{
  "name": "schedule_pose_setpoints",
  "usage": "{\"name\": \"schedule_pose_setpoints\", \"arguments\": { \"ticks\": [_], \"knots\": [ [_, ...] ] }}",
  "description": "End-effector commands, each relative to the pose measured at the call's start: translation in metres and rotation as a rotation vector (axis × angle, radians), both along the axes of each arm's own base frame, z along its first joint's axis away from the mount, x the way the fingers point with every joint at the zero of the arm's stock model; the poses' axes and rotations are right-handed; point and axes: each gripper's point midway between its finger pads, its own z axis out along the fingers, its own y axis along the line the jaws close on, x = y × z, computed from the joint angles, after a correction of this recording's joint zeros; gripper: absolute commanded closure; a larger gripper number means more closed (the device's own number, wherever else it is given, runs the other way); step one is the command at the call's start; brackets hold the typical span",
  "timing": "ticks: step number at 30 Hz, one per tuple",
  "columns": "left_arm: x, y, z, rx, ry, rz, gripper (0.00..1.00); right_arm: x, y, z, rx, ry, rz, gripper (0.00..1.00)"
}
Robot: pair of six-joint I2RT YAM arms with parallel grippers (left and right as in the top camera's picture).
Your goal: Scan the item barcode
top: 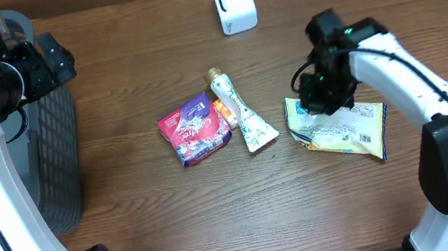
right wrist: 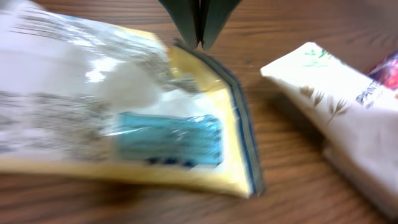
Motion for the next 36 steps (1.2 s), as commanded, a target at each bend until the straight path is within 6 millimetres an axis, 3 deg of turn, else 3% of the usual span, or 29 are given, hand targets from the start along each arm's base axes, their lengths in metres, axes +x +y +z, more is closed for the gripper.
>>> {"name": "schedule_pose_setpoints", "arguments": {
  "ticks": [1, 6, 13, 17, 23, 28, 32, 36],
  "knots": [
    [0.0, 0.0, 0.006, 0.013, -0.019, -0.001, 0.0, 0.004, -0.033, -0.002, -0.12, -0.011, -0.032, 0.96],
    [0.0, 0.0, 0.006, 0.013, -0.019, -0.001, 0.0, -0.006, -0.041, -0.025, -0.132, 0.015, -0.045, 0.96],
    [0.0, 0.0, 0.006, 0.013, -0.019, -0.001, 0.0, -0.018, -0.043, -0.081, -0.122, -0.018, -0.096, 0.96],
    [0.0, 0.0, 0.006, 0.013, -0.019, -0.001, 0.0, -0.02, -0.044, -0.095, -0.117, -0.044, -0.098, 0.96],
    [0.0, 0.0, 0.006, 0.013, -0.019, -0.001, 0.0, -0.007, -0.052, -0.081, -0.122, -0.054, -0.125, 0.96],
    [0.0, 0.0, 0.006, 0.013, -0.019, -0.001, 0.0, 0.002, -0.057, -0.044, -0.13, -0.016, -0.141, 0.96],
    [0.0, 0.0, 0.006, 0.013, -0.019, -0.001, 0.0, -0.003, -0.057, -0.021, -0.135, 0.02, -0.078, 0.96],
    [0.0, 0.0, 0.006, 0.013, -0.019, -0.001, 0.0, -0.012, -0.06, -0.023, -0.149, 0.052, -0.052, 0.96]
  ]
}}
